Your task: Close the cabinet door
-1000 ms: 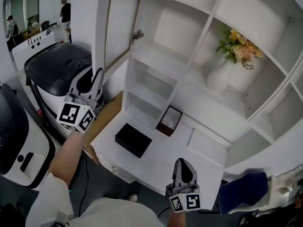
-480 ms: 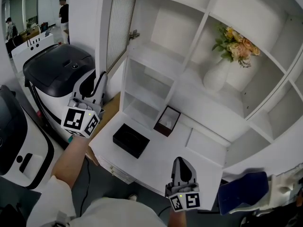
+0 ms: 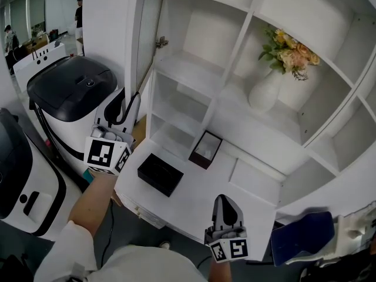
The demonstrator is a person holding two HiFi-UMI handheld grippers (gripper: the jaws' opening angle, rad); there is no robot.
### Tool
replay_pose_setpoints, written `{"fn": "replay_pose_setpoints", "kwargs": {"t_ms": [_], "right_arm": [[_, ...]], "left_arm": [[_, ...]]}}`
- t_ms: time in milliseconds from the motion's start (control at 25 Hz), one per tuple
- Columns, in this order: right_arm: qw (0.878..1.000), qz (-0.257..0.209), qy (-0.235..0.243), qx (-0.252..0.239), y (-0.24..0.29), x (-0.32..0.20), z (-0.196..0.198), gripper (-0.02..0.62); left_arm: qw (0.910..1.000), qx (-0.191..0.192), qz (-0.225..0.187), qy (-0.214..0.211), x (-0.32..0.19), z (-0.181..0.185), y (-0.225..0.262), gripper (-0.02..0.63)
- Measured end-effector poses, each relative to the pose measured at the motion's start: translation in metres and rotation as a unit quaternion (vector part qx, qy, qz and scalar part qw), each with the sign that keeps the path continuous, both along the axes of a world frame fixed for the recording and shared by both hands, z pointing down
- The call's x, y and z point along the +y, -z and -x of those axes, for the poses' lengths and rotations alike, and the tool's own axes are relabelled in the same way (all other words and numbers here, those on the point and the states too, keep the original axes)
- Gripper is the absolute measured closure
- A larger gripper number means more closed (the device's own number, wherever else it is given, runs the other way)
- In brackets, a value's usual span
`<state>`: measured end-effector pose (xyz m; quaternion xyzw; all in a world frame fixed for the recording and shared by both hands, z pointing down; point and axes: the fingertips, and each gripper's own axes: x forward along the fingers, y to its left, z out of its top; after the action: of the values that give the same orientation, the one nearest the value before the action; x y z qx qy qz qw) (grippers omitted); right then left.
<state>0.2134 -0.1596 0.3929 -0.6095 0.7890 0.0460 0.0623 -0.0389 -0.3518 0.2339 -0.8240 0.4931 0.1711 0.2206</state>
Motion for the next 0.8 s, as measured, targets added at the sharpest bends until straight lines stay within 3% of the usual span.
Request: {"fn": "replay_pose_setpoints", "kwargs": {"t_ms": [520, 800], "right_arm": [[1.0, 0.0, -0.014, -0.009, -0.003, 0.008, -0.021, 0.597], [1.0, -0.003, -0.007, -0.012, -0.004, 0.004, -0.023, 0.597]], "left_arm": [[0.9999, -0.009, -0.005, -0.013, 0.001, -0.034, 0.001, 0.486], [0.9999, -0.017, -0.003, 0.003, 0.001, -0.039, 0.0, 0.485]]}}
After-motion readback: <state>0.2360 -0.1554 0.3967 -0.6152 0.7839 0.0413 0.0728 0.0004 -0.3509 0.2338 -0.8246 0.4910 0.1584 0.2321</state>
